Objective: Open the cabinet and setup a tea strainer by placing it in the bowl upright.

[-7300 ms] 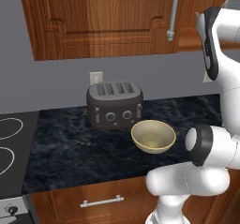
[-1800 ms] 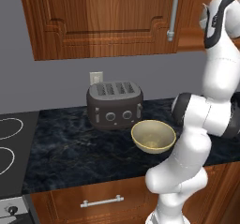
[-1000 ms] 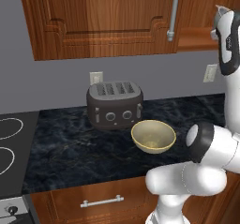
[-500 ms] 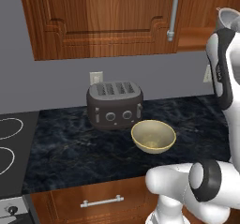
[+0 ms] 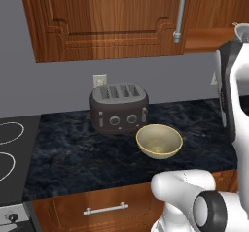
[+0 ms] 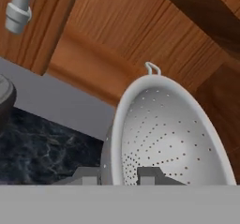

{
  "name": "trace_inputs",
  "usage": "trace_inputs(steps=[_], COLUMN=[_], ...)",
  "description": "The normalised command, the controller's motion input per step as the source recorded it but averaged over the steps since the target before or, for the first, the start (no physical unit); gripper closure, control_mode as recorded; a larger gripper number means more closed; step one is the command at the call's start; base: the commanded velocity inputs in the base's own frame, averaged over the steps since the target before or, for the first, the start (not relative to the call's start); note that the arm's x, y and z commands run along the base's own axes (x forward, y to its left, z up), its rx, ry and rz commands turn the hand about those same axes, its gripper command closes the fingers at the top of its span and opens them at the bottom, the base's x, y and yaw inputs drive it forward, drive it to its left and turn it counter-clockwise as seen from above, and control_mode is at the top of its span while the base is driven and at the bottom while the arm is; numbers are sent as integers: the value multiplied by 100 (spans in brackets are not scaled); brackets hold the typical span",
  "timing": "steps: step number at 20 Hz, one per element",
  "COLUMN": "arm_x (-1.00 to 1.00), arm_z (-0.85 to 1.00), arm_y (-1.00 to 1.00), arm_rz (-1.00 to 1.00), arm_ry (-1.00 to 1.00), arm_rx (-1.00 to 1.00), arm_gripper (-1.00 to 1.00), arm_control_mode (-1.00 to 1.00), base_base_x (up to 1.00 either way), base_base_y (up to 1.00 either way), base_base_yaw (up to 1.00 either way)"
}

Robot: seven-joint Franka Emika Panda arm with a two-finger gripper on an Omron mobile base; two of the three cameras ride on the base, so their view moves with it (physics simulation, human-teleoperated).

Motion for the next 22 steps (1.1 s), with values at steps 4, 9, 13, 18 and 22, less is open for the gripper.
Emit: trace_inputs(steps=[4,9,13,18,22], arm_x=[-83,-83,-53,-41,-3], arm_z=[0,-1,-25,-39,-37], arm_y=[43,45,71,32,14], arm_rz=[-3,-1,0,0,0], arm_ry=[19,14,11,2,1], arm_rx=[0,0,0,0,0], arm_gripper=[100,100,100,100,100], arm_control_mode=[-100,-100,-100,-100,-100], base_base_x=[0,0,0,0,0], base_base_y=[0,0,0,0,0], base_base_yaw=[0,0,0,0,0])
